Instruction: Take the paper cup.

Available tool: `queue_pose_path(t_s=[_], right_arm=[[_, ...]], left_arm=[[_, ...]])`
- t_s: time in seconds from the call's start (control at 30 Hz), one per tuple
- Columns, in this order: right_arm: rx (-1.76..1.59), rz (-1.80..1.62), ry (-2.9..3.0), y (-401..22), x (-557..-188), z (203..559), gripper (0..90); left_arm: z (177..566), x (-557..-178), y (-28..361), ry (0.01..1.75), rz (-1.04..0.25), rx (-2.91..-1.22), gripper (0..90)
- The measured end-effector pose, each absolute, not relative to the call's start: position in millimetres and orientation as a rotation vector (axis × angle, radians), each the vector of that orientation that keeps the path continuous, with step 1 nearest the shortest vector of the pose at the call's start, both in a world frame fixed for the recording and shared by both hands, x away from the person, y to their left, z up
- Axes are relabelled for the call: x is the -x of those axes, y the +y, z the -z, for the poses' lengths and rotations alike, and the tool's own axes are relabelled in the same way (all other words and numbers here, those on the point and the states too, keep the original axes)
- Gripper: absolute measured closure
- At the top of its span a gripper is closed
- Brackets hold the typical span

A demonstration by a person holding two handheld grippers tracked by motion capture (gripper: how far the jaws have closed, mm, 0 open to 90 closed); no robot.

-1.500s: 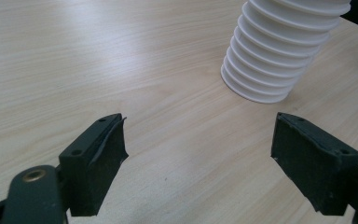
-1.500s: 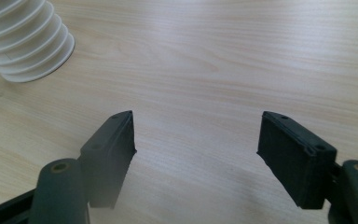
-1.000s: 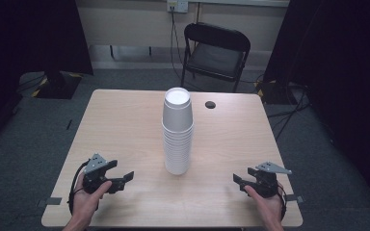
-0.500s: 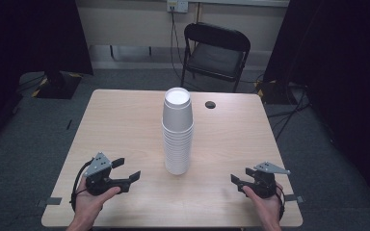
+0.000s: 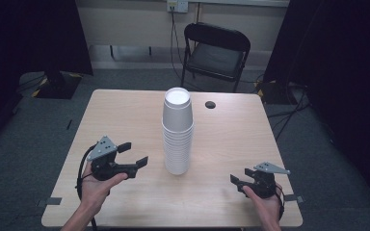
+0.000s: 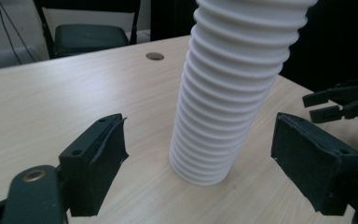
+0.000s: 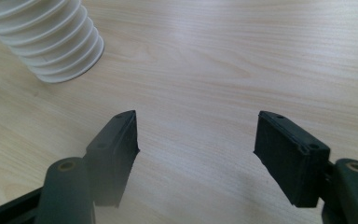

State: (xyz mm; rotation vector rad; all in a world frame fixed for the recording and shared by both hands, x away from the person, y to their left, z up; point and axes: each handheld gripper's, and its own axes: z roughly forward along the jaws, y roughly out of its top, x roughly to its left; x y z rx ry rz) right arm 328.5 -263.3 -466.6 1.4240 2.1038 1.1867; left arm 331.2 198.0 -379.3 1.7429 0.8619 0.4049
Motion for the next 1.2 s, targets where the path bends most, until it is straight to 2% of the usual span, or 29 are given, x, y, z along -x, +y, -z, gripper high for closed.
queue_pose_path(t_s=[0.27, 1.2], right_arm=[[-1.436, -1.193, 2.106, -264, -330, 467, 29.5], [-1.422, -1.188, 2.109, -264, -329, 466, 27.9]], left_arm=[[363, -339, 188, 0.807, -0.365, -1.744, 15.5], [295, -365, 158, 0.661, -0.368, -1.691, 15.6]])
